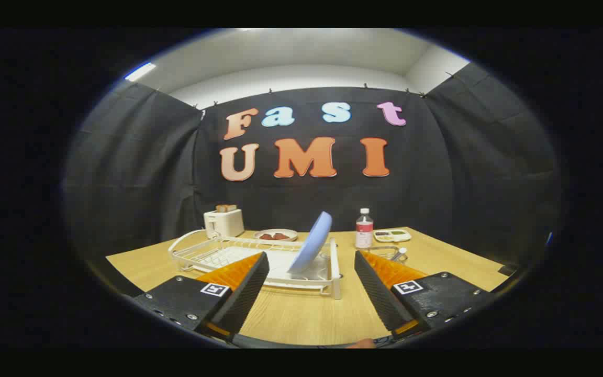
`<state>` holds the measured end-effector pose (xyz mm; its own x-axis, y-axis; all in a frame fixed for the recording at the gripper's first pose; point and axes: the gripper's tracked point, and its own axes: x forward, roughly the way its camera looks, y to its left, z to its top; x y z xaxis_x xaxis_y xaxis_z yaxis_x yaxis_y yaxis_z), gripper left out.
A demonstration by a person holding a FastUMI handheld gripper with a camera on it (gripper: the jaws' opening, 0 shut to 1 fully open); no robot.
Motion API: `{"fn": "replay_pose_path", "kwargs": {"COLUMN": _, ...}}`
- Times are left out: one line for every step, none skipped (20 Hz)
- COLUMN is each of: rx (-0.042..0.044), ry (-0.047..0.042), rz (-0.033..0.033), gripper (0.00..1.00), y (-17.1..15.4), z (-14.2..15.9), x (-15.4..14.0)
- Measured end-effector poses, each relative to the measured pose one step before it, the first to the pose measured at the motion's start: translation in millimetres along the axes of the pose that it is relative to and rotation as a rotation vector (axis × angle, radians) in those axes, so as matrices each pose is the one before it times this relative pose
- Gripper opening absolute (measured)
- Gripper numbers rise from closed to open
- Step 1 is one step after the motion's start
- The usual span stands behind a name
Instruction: Take the plate from the dish rack, then take the spoon from the basket and place it into the plate.
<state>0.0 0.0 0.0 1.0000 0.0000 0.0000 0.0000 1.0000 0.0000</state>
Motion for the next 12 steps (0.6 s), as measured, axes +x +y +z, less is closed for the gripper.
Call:
{"fn": "replay_pose_path", "kwargs": {"rx": -0.00617, "ry": 0.01528, "rz": 0.01642, "gripper": 0.98, "y": 9.11, "z": -6.01, "x": -2.95}}
{"fn": "replay_pose_path", "kwargs": {"rx": 0.00537, "ry": 0.00125, "rz": 0.01218, "gripper": 0.98, "y": 7.13, "z": -2.20, "x": -2.89}}
{"fn": "replay_pose_path", "kwargs": {"rx": 0.00127, "ry": -0.00182, "rz": -0.00022, "gripper": 0.98, "y": 1.24, "z": 0.19, "x": -2.43}}
{"fn": "replay_pose_path", "kwargs": {"rx": -0.01416, "ry": -0.01224, "rz": -0.01569, "gripper": 0.98, "y": 0.24, "z": 2.87, "x": -2.31}}
{"fn": "replay_pose_path", "kwargs": {"rx": -0.00992, "ry": -0.01654, "rz": -0.01542, "gripper": 0.97, "y": -2.93, "z": 4.27, "x": -1.99}}
{"fn": "replay_pose_path", "kwargs": {"rx": 0.01197, "ry": -0.01350, "rz": -0.00824, "gripper": 0.98, "y": -0.01, "z": 4.31, "x": -1.25}}
{"fn": "replay_pose_path", "kwargs": {"rx": 0.01975, "ry": 0.01058, "rz": -0.01440, "gripper": 0.97, "y": -0.05, "z": -2.91, "x": 0.29}}
{"fn": "replay_pose_path", "kwargs": {"rx": 0.00029, "ry": 0.03153, "rz": -0.01651, "gripper": 0.97, "y": -1.18, "z": -5.62, "x": -0.23}}
{"fn": "replay_pose_path", "kwargs": {"rx": -0.02730, "ry": 0.02452, "rz": -0.00750, "gripper": 0.97, "y": -0.22, "z": -3.24, "x": -0.19}}
{"fn": "replay_pose_path", "kwargs": {"rx": -0.02848, "ry": 0.00768, "rz": 0.00977, "gripper": 0.98, "y": 1.29, "z": 1.51, "x": -0.33}}
{"fn": "replay_pose_path", "kwargs": {"rx": -0.00425, "ry": -0.00452, "rz": 0.01613, "gripper": 0.98, "y": 5.08, "z": 3.98, "x": -0.78}}
{"fn": "replay_pose_path", "kwargs": {"rx": 0.00804, "ry": -0.00835, "rz": 0.00228, "gripper": 0.98, "y": -0.26, "z": 3.25, "x": -0.85}}
